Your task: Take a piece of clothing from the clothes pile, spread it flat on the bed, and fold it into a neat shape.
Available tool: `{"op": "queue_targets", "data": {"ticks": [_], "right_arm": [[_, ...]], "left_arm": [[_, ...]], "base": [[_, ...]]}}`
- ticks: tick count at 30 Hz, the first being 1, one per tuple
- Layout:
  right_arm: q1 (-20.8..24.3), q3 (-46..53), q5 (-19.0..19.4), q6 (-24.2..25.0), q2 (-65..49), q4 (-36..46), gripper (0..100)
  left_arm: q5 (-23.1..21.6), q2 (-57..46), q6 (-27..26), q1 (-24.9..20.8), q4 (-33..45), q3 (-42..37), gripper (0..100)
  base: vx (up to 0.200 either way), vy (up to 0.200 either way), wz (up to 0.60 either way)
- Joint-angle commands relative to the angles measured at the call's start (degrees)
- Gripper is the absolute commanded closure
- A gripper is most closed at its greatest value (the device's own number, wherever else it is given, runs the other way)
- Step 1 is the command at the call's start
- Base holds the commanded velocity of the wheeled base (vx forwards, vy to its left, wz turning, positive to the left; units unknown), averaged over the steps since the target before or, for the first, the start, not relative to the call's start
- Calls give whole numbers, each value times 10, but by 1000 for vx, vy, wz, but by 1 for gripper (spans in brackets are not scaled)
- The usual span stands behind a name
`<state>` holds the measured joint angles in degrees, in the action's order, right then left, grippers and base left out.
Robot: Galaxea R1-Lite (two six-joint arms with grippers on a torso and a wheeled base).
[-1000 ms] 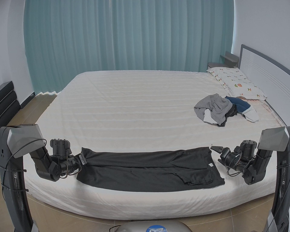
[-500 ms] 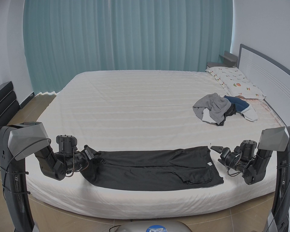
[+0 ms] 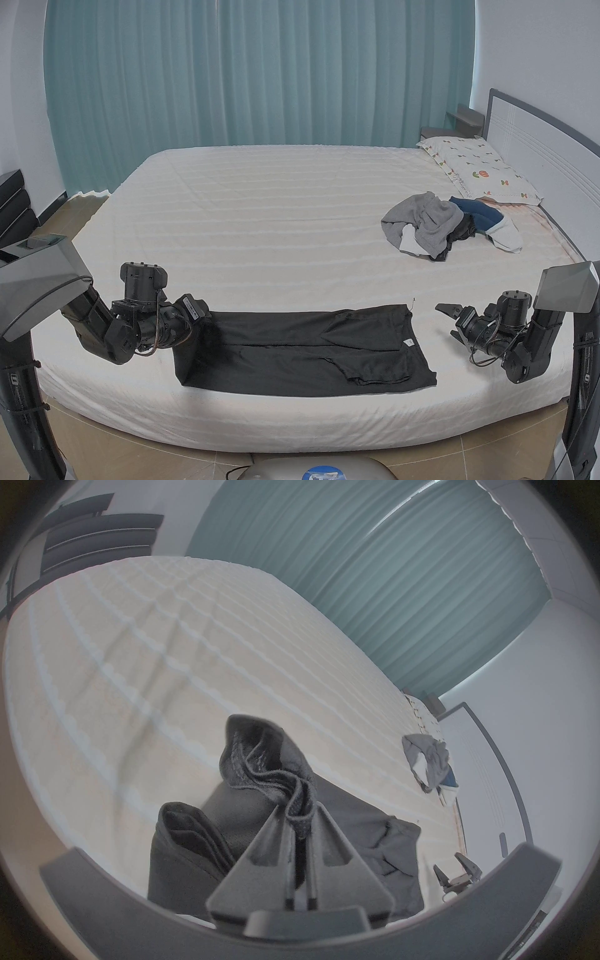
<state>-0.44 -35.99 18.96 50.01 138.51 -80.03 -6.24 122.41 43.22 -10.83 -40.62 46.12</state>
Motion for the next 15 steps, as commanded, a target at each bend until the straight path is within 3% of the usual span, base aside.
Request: {"op": "queue_targets", "data": {"ticks": [1, 15], "right_arm": [[4, 6, 0, 0, -1, 0, 0], [5, 20, -1, 0, -3, -7, 0]], "left_arm": [[4, -32, 5, -39, 56, 34, 100], [41, -24, 22, -128, 204, 150, 100]], "base": [[0, -200, 0], [0, -200, 0]]}}
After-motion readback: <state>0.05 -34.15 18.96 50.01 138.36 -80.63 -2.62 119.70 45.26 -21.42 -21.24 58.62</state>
